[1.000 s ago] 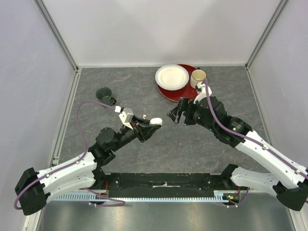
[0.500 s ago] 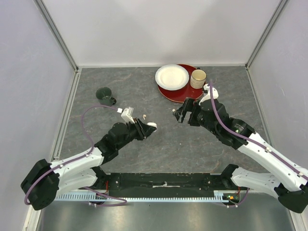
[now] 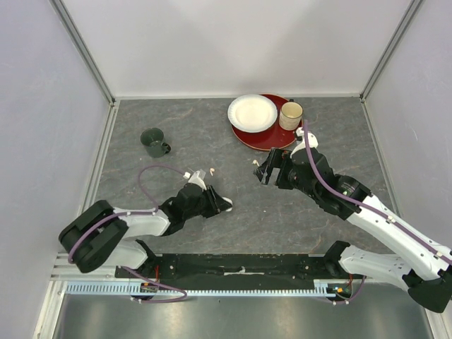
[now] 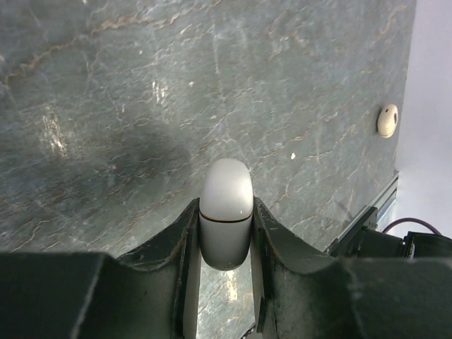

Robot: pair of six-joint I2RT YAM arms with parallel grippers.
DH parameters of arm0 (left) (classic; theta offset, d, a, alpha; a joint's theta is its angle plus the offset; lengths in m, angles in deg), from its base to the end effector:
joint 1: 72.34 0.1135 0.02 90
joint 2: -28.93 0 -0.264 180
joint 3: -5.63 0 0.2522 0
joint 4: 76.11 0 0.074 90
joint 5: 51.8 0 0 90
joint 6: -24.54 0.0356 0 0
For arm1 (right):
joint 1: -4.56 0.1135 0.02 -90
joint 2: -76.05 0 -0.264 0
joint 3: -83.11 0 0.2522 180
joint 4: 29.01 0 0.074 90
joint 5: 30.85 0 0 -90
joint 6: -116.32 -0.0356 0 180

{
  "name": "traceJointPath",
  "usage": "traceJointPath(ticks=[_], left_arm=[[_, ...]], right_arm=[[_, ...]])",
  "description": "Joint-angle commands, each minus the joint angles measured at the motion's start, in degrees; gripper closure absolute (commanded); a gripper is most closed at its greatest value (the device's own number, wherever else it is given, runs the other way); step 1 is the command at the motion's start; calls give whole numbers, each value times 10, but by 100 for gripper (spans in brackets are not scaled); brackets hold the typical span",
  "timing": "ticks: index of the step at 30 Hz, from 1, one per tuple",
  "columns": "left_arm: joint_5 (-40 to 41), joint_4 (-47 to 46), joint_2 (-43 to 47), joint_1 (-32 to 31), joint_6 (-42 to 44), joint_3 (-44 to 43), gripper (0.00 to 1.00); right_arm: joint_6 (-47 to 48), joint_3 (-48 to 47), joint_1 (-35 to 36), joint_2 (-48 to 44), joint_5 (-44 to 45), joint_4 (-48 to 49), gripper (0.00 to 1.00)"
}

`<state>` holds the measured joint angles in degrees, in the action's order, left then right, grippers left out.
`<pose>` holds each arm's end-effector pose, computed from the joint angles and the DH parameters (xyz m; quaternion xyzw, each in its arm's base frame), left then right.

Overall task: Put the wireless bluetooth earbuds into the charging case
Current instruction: Place the charging case at the center of the board.

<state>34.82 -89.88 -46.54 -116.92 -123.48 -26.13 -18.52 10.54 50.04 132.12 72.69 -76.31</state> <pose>0.1631 -0.1636 0.1401 -0.0866 0.8612 -0.4064 0.2928 0.1516 0.1423 0.3486 0.0534 0.8637 0.2755 0.4185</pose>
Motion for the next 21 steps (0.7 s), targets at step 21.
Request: traceJointPath(ticks=[21], left_arm=[[-17,-22,-95,-8,-102,3,65]], right_arm=[[3,5,0,0,-5,0,2]])
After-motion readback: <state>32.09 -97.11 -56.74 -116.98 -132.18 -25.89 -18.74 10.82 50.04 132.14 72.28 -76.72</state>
